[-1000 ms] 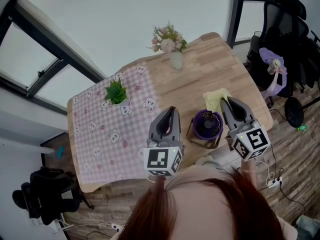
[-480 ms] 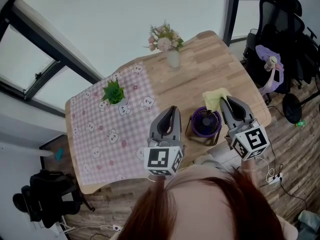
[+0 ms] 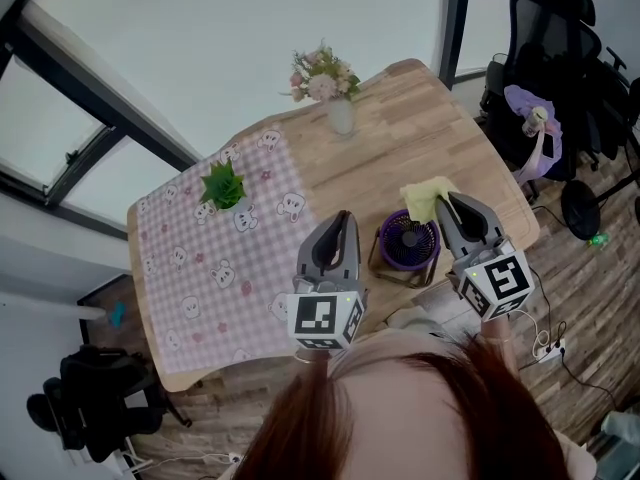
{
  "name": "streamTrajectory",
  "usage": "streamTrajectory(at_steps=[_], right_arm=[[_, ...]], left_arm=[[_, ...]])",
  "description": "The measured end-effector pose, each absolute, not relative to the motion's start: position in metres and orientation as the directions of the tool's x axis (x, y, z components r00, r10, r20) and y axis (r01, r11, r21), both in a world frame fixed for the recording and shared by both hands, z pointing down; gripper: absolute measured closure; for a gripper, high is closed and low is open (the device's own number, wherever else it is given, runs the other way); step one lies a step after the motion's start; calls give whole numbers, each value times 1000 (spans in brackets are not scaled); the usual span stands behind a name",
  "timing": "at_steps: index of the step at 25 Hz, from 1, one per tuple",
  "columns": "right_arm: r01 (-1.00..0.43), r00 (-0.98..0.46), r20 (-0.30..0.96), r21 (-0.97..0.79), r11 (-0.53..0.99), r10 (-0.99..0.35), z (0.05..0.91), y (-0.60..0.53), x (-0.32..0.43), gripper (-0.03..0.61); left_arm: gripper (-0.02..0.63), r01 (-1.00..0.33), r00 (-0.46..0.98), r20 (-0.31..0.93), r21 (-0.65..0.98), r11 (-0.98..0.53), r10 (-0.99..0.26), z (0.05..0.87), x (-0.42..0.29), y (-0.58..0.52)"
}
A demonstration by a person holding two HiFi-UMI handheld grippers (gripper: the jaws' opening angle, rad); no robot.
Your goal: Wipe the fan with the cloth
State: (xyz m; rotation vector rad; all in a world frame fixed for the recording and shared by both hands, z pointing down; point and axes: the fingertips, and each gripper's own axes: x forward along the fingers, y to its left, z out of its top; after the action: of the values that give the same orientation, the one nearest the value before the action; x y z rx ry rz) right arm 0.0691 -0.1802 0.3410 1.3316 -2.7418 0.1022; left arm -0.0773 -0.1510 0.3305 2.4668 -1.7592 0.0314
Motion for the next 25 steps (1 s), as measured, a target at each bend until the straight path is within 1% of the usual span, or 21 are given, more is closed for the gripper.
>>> streamTrajectory(at_steps=[8, 25], right_arm=[[-792, -604, 120, 17, 610, -788, 336, -176, 73, 554], [-808, -585, 117, 5, 590, -802, 340, -170, 116, 554]], left_arm=[[594, -944, 327, 80, 62, -323, -942, 331, -71, -151], [594, -936, 351, 92, 48, -348, -932, 334, -28, -151]])
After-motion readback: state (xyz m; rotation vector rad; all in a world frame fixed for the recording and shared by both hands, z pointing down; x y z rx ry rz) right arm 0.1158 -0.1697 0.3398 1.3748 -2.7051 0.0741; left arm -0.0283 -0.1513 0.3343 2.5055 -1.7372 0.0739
